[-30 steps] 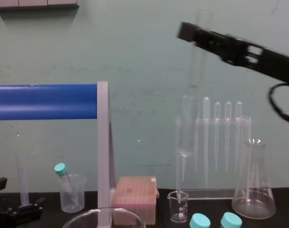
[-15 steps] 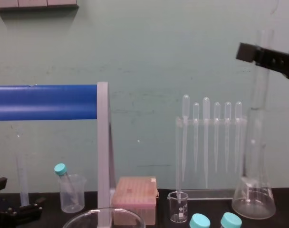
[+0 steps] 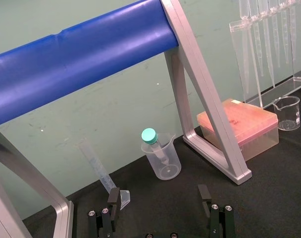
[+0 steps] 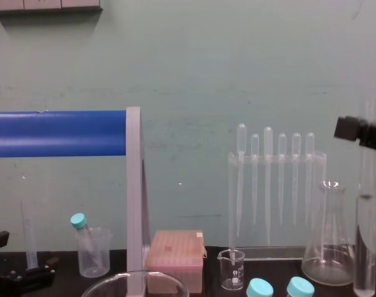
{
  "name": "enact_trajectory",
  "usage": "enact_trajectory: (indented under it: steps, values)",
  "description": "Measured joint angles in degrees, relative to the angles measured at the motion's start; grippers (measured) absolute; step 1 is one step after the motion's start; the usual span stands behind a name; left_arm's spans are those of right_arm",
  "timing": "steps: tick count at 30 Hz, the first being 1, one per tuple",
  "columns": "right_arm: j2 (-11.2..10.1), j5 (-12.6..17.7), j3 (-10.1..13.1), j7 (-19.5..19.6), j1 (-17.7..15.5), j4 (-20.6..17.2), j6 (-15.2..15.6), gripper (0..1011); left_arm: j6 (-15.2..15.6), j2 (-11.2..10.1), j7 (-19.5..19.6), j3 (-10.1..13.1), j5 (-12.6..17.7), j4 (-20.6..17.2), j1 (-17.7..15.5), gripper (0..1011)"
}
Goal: Hold the test tube with one hand and immerse one end into the beaker, then return it to the test tube rack.
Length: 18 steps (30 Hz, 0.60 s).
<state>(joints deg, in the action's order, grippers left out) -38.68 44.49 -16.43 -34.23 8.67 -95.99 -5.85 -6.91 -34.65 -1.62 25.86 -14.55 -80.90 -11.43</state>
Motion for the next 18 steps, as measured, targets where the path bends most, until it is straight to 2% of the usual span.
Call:
enact_trajectory:
  steps: [18]
  values:
    - [2.3,-0.2,-2.9,-2.7,2.4,4.7,2.2,224,0.0,0.0,0.0,0.0,0.0,0.0,0.0,1000]
